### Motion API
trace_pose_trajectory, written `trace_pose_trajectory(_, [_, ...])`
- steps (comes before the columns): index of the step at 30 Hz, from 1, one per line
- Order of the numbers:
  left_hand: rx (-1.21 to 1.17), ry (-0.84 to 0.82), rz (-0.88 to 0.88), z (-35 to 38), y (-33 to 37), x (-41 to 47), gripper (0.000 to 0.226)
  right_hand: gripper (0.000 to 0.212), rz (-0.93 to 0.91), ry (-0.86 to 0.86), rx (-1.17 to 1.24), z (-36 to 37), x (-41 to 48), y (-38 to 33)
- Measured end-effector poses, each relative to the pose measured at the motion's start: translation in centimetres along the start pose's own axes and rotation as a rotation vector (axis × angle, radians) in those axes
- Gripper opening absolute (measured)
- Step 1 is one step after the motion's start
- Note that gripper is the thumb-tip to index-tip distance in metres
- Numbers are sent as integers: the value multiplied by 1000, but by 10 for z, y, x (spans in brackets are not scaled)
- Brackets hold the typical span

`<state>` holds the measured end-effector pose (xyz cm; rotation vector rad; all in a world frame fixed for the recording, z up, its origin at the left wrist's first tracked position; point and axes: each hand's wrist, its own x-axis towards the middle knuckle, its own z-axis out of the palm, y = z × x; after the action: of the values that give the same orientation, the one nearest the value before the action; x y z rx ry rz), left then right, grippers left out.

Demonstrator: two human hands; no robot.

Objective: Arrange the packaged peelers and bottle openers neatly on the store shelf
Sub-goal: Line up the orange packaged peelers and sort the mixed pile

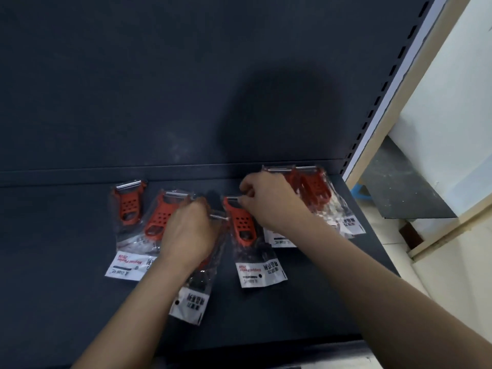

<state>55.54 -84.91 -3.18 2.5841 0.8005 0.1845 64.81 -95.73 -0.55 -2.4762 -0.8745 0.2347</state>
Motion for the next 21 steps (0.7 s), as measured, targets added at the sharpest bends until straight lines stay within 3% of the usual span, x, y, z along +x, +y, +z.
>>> trace_pose_trajectory(2, [39, -97, -1, -2, -9, -8, 25, 20, 27, -131, -111, 13, -2, -11])
trace_pose_trajectory(5, [54, -98, 33, -1, -21, -14, 28, 19, 76, -196, -196, 29, -4, -19])
trace_pose_trajectory(10, [116, -16, 77, 2, -36, -11, 29, 29, 108, -166, -336, 56, 3, -18])
trace_pose_trajectory(14, [63, 28, 61, 0, -46, -8, 28, 51, 149, -173, -331, 72, 9, -15])
trace_pose_trajectory(21, [-171, 87, 57, 2, -55, -1, 34, 35, 98, 2, -214, 64, 0, -24])
